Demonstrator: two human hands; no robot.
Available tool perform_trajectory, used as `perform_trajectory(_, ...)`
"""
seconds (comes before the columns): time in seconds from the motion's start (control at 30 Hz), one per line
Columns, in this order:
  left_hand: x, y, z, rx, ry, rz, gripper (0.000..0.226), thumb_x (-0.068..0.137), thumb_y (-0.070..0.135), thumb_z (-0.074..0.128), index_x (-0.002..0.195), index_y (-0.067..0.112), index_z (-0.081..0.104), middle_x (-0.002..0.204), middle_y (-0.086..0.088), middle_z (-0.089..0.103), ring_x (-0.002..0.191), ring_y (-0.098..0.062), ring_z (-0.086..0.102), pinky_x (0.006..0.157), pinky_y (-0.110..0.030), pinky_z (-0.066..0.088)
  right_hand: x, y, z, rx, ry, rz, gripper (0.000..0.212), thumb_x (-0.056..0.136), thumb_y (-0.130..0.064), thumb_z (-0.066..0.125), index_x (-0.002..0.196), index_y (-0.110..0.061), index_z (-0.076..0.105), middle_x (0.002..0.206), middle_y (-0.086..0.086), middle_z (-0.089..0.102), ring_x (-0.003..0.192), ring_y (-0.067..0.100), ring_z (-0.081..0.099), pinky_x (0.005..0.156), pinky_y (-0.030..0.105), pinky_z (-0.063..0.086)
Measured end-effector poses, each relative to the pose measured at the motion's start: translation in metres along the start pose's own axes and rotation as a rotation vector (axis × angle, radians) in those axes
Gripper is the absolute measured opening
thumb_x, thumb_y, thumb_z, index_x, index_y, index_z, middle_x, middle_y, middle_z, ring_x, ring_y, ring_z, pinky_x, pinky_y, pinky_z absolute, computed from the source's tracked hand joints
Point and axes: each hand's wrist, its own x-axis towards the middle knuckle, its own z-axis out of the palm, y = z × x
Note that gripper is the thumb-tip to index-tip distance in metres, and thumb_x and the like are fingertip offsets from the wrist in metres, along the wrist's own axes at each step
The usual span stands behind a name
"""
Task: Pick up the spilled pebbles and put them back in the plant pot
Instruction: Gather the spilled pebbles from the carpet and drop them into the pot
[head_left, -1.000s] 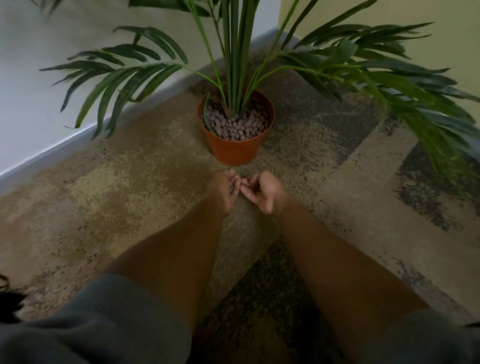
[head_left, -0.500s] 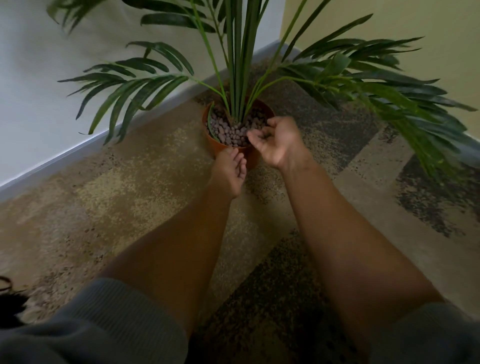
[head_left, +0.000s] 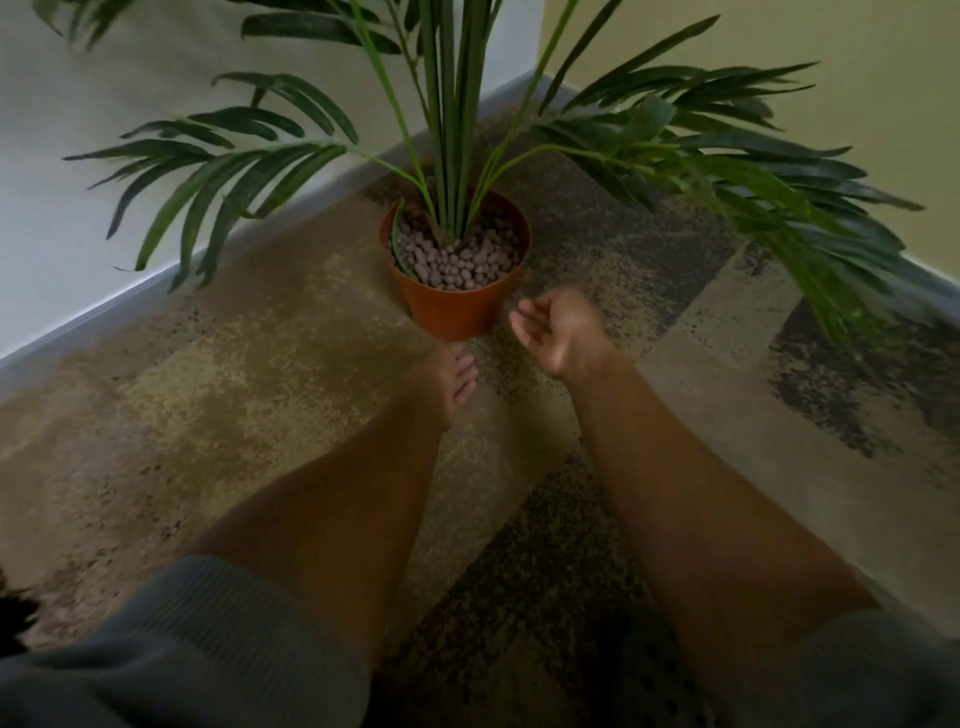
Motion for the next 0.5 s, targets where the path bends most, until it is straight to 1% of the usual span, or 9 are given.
perform_trajectory(0.1, 0.017, -0.012, 0.001, 0.211, 0.03, 0.005, 0.038, 0.102, 0.021, 0.038, 0.137, 0.01, 0.047, 0.131, -0.005, 0.057, 0.12, -0.017, 0.054, 0.096, -0.028, 0.045, 0.016, 0.024, -0.019, -0.133, 0.084, 0.039, 0.025, 0.097, -0.013, 0.038, 0.11, -0.008, 0.059, 0.096, 0.009, 0.066, 0.085, 0.02, 0.067, 0.069, 0.026, 0.058)
perform_trajectory(0.17, 0.028, -0.018, 0.001, 0.353, 0.069, 0.029, 0.023, 0.097, 0.018, 0.044, 0.112, 0.013, 0.06, 0.105, -0.004, 0.058, 0.101, -0.018, 0.057, 0.088, -0.029, 0.047, 0.023, 0.037, -0.029, -0.235, 0.12, 0.046, 0.019, 0.096, -0.009, 0.042, 0.108, -0.009, 0.057, 0.093, 0.008, 0.062, 0.08, 0.018, 0.062, 0.065, 0.026, 0.057)
perform_trajectory(0.2, 0.03, -0.019, 0.002, 0.41, 0.092, 0.043, 0.015, 0.095, 0.016, 0.046, 0.092, 0.018, 0.061, 0.095, -0.002, 0.056, 0.089, -0.017, 0.056, 0.08, -0.029, 0.047, 0.026, 0.042, -0.033, -0.276, 0.137, 0.04, 0.017, 0.095, -0.007, 0.045, 0.108, -0.01, 0.056, 0.093, 0.007, 0.059, 0.076, 0.017, 0.058, 0.058, 0.024, 0.056)
perform_trajectory(0.23, 0.031, -0.019, 0.003, 0.444, 0.107, 0.059, 0.016, 0.093, 0.015, 0.047, 0.084, 0.02, 0.058, 0.093, -0.003, 0.055, 0.081, -0.016, 0.054, 0.073, -0.028, 0.046, 0.031, 0.046, -0.038, -0.312, 0.154, 0.027, 0.017, 0.094, -0.007, 0.047, 0.109, -0.013, 0.053, 0.096, 0.007, 0.056, 0.072, 0.015, 0.054, 0.049, 0.023, 0.052)
perform_trajectory(0.27, 0.033, -0.019, 0.004, 0.462, 0.1, 0.082, 0.016, 0.093, 0.013, 0.048, 0.09, 0.019, 0.062, 0.1, -0.007, 0.058, 0.08, -0.017, 0.055, 0.07, -0.029, 0.047, 0.036, 0.05, -0.042, -0.341, 0.174, 0.012, 0.019, 0.094, -0.007, 0.048, 0.11, -0.016, 0.051, 0.097, 0.007, 0.054, 0.069, 0.015, 0.051, 0.041, 0.021, 0.045)
perform_trajectory(0.3, 0.036, -0.02, 0.004, 0.478, 0.092, 0.097, 0.022, 0.095, 0.012, 0.047, 0.109, 0.013, 0.064, 0.112, -0.011, 0.059, 0.089, -0.02, 0.058, 0.073, -0.03, 0.048, 0.041, 0.053, -0.047, -0.353, 0.205, -0.006, 0.02, 0.093, -0.008, 0.05, 0.112, -0.017, 0.051, 0.095, 0.007, 0.053, 0.067, 0.015, 0.05, 0.04, 0.02, 0.041)
perform_trajectory(0.37, 0.039, -0.02, 0.007, 0.514, 0.116, 0.09, 0.035, 0.097, 0.011, 0.045, 0.131, 0.008, 0.053, 0.132, -0.012, 0.055, 0.112, -0.025, 0.058, 0.087, -0.033, 0.048, 0.047, 0.054, -0.055, -0.39, 0.288, -0.04, 0.007, 0.093, -0.011, 0.056, 0.099, -0.008, 0.058, 0.083, 0.005, 0.053, 0.069, 0.016, 0.05, 0.048, 0.023, 0.038)
perform_trajectory(0.43, 0.042, -0.023, 0.007, 0.554, 0.16, 0.126, 0.035, 0.093, 0.01, 0.052, 0.128, 0.01, 0.055, 0.131, -0.012, 0.057, 0.112, -0.024, 0.059, 0.087, -0.03, 0.048, 0.051, 0.052, -0.065, -0.45, 0.367, -0.085, 0.021, 0.091, -0.011, 0.06, 0.073, -0.009, 0.05, 0.072, 0.003, 0.049, 0.063, 0.013, 0.046, 0.052, 0.026, 0.037)
perform_trajectory(0.5, 0.046, -0.027, 0.007, 0.578, 0.182, 0.177, 0.036, 0.09, 0.009, 0.059, 0.125, 0.013, 0.057, 0.127, -0.008, 0.06, 0.109, -0.024, 0.06, 0.085, -0.028, 0.048, 0.06, 0.054, -0.074, -0.491, 0.422, -0.148, 0.016, 0.089, -0.01, 0.061, 0.076, -0.008, 0.051, 0.075, 0.003, 0.052, 0.065, 0.013, 0.047, 0.05, 0.024, 0.038)
